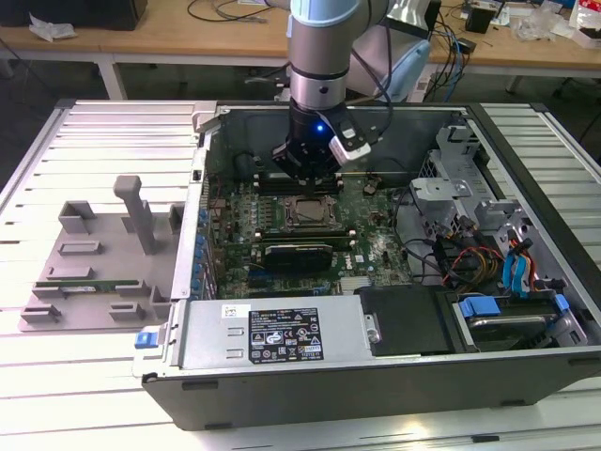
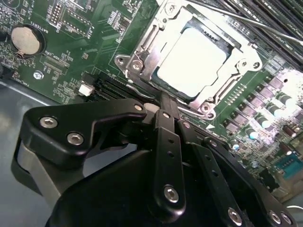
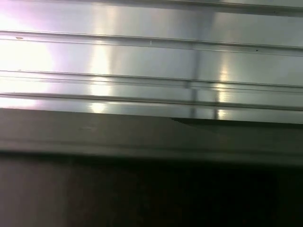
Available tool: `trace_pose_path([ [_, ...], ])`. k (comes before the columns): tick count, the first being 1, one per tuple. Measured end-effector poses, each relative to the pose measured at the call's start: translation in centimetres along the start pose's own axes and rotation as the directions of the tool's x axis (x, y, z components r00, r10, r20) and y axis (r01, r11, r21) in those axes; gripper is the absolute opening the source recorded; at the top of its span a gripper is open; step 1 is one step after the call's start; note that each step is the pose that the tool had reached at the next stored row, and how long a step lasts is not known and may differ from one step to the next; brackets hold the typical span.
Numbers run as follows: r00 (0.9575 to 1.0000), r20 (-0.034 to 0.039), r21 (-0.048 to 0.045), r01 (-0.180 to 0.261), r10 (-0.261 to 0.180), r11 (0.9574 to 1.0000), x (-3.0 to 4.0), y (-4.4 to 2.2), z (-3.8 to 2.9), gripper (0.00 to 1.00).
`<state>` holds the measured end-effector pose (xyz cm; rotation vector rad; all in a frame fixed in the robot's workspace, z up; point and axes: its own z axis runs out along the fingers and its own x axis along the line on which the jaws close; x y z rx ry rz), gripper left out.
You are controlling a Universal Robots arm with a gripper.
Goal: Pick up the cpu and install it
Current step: 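Install the first cpu locking lever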
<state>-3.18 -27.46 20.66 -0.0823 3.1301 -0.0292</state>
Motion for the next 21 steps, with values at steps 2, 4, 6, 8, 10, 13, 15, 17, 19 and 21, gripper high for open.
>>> trace_pose_path([
  [2,1.0,-0.0003,0.0,0.0,0.0,1.0,-0.24,-0.01,0.18,0.11],
  [4,1.0,-0.0005,0.0002,0.0,0.0,1.0,-0.4,-0.07,0.28,0.11],
  [6,1.0,-0.0003,0.0,0.0,0.0,1.0,-0.48,-0.15,0.33,0.11],
  [8,1.0,-0.0004,-0.0001,0.0,0.0,1.0,-0.63,-0.22,0.37,0.11],
  [10,1.0,-0.0011,0.0002,0.0,0.0,1.0,-1.06,-0.25,0.39,0.11],
  [13,1.0,-0.0012,0.0004,0.003,-0.003,1.0,-1.69,-0.21,0.51,0.11],
  [15,1.0,-0.0012,0.0005,0.005,-0.005,1.0,-1.72,-0.1,0.59,0.11],
  [17,1.0,-0.0009,-0.0002,0.009,-0.009,1.0,-1.73,0.12,0.62,0.11],
  [19,1.0,0.0,-0.0021,0.01,-0.01,1.0,-1.74,0.19,0.52,0.11],
  [21,0.9999,0.0029,-0.0016,0.01,-0.01,1.0,-1.72,0.14,-0.18,0.11],
])
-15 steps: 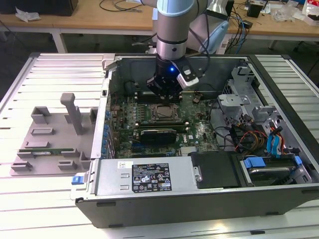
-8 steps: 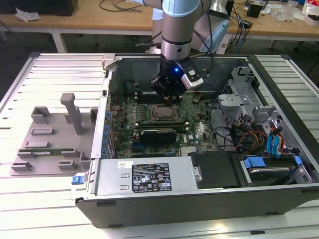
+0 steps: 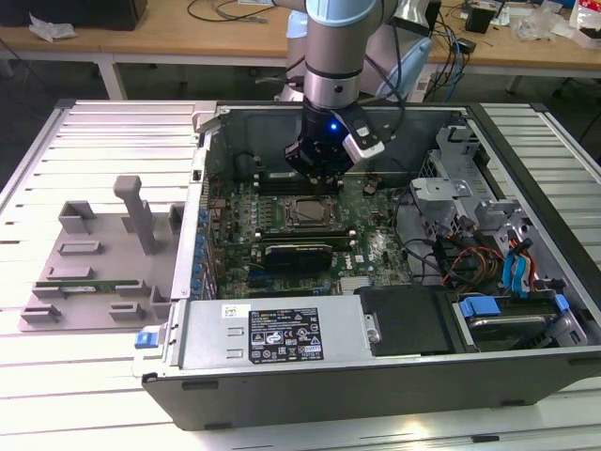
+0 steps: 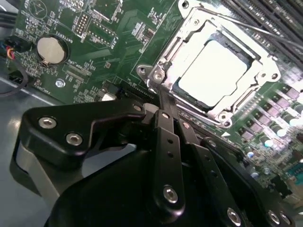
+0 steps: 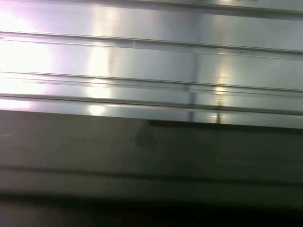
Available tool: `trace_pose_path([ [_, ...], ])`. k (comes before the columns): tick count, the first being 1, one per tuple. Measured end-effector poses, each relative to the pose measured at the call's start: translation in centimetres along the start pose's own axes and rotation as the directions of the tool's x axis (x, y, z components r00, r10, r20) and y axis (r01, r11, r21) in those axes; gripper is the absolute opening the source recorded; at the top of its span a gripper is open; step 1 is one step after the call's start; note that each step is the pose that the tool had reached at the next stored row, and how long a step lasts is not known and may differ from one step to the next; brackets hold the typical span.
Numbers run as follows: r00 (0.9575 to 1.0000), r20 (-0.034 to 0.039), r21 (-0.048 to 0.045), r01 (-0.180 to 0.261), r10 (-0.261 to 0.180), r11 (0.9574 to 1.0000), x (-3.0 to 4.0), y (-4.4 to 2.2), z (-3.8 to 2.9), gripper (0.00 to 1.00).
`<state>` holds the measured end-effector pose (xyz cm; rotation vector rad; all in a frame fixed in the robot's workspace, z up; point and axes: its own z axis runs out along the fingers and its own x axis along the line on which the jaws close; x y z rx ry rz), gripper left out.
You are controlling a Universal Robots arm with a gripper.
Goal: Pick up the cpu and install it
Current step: 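Install the first cpu locking lever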
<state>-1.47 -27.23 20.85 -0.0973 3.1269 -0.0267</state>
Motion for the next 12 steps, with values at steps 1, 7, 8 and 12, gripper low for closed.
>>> trace_pose_path([
  [1,1.0,0.0011,-0.0002,0.0,0.0,1.0,0.05,-0.19,-0.05,0.11],
  [7,1.0,0.0022,0.0003,0.0,0.0,1.0,0.3,-1.87,-0.12,0.11],
  [8,1.0,0.0025,0.0003,0.0,0.0,1.0,0.3,-1.94,-0.18,0.11],
  [12,1.0,0.0032,0.0002,0.0,0.0,1.0,0.3,-2.06,-0.64,0.11],
])
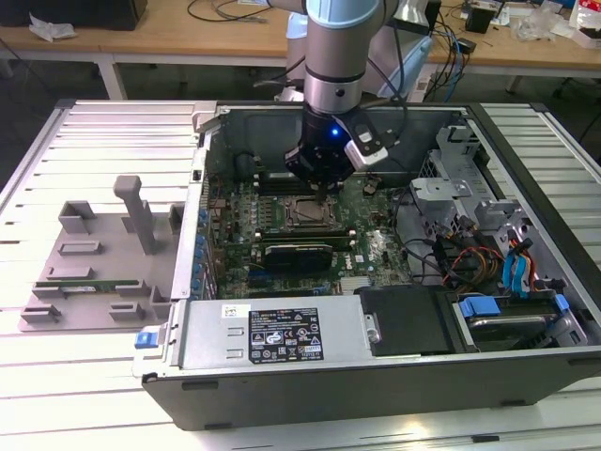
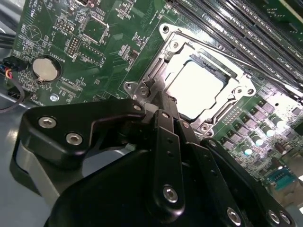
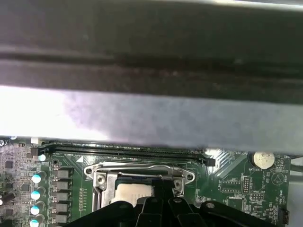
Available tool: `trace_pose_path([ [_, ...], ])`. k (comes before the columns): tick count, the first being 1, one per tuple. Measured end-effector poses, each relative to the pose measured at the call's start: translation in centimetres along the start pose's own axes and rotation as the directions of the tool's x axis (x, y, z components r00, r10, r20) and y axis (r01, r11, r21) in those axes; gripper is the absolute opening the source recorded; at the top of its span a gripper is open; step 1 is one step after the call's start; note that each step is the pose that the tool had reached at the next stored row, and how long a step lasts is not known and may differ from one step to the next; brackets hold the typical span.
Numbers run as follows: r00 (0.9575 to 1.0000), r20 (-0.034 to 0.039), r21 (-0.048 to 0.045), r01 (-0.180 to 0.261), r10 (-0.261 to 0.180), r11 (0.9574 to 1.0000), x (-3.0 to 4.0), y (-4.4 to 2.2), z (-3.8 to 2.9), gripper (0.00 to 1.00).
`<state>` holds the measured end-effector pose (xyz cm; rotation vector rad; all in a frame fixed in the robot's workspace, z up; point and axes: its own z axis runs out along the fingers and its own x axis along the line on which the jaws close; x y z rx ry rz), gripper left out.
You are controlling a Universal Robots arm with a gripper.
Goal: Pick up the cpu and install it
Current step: 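Install the first cpu locking lever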
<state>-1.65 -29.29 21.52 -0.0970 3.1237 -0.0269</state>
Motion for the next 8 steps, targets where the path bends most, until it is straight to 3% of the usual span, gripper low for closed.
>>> trace_pose_path([
  [8,1.0,0.0001,0.0,0.0,0.0,1.0,-0.01,-0.01,-0.35,0.11],
])
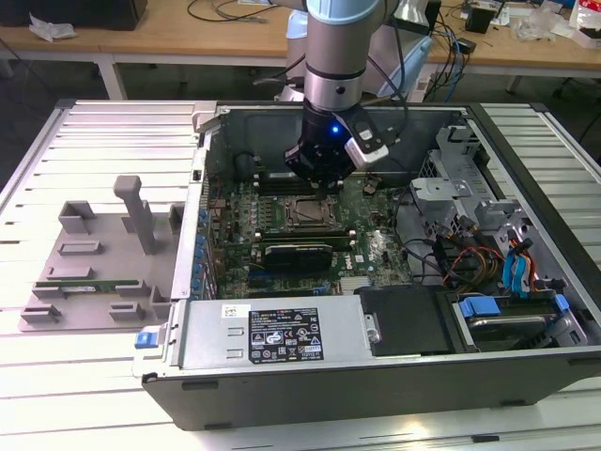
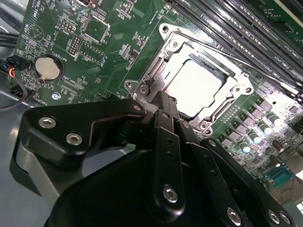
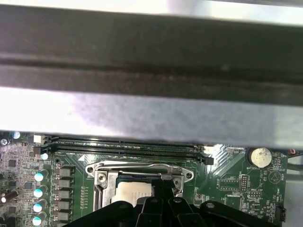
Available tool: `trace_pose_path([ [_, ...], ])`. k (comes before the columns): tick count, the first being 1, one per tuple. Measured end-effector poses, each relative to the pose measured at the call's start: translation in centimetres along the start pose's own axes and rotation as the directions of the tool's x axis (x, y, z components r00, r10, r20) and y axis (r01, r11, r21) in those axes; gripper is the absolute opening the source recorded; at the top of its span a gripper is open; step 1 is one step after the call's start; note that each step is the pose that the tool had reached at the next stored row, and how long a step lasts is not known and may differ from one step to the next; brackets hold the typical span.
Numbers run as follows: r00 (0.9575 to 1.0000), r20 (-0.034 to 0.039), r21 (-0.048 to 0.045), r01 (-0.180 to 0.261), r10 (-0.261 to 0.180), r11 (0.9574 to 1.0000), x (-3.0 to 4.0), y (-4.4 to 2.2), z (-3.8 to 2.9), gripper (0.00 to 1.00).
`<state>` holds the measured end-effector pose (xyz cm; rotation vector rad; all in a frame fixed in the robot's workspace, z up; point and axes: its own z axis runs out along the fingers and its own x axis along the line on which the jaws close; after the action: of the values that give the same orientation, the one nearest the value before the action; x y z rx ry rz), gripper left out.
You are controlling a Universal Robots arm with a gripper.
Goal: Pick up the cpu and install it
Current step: 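Install the first cpu locking lever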
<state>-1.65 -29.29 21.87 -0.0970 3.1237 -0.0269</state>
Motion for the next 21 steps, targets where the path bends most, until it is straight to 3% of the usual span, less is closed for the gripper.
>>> trace_pose_path([
  [21,1.0,0.0,0.0,0.0,0.0,1.0,-0.02,-0.02,-1.29,0.11],
])
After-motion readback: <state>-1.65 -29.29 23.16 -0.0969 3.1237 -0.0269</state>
